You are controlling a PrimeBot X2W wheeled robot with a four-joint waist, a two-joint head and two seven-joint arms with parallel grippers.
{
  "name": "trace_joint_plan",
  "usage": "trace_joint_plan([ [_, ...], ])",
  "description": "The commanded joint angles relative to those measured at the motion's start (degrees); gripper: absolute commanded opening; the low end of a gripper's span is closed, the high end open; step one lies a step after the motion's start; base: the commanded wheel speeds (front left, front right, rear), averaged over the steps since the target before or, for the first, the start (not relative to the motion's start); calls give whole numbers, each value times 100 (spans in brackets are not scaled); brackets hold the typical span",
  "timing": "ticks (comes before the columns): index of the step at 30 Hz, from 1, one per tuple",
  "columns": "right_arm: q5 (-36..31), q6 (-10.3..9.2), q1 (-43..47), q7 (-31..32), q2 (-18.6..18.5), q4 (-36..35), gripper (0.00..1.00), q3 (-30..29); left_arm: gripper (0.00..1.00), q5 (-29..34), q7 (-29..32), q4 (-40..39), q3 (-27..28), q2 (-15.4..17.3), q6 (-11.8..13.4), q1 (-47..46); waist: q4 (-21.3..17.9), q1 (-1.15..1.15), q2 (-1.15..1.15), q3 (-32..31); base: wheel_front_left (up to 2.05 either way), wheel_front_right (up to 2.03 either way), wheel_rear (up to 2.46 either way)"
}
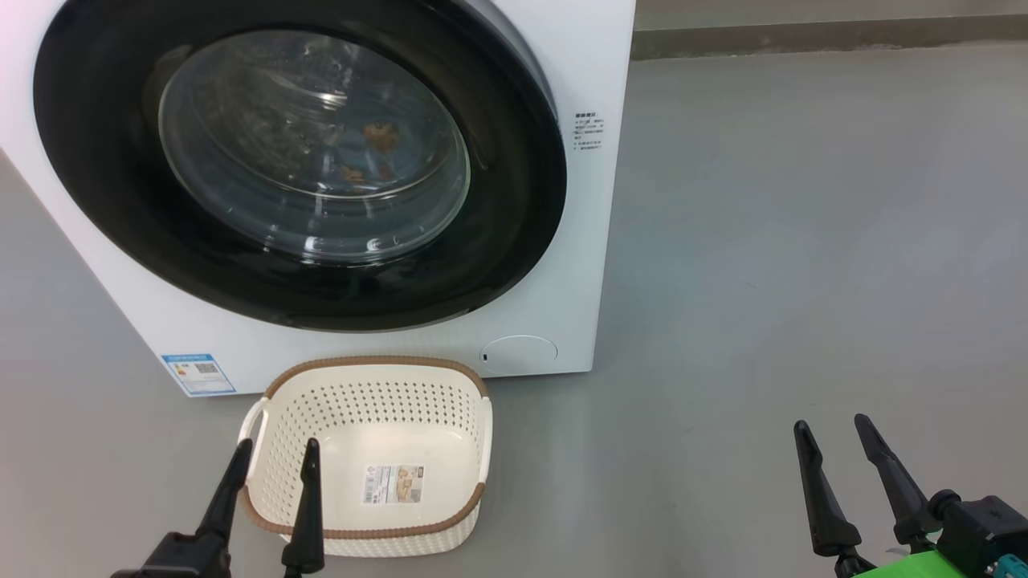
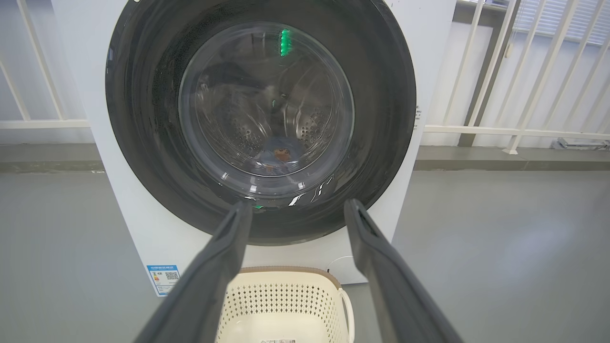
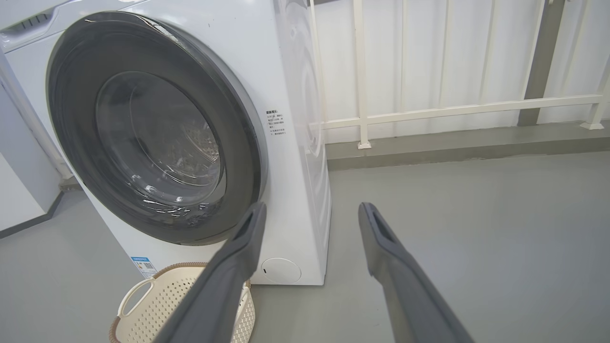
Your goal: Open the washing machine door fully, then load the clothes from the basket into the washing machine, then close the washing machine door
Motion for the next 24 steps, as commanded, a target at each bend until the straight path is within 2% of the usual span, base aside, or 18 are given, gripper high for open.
trace_joint_plan([
  [1,24,-15,-78,-15,-52,-140,100,174,100,-24,11,-151,166,76,-8,-66,-10,0,0,-9,0,0,0],
  [24,44,-15,-42,0,-51,-166,100,170,100,-81,-20,-162,88,112,84,-59,-19,0,0,-4,0,0,0],
])
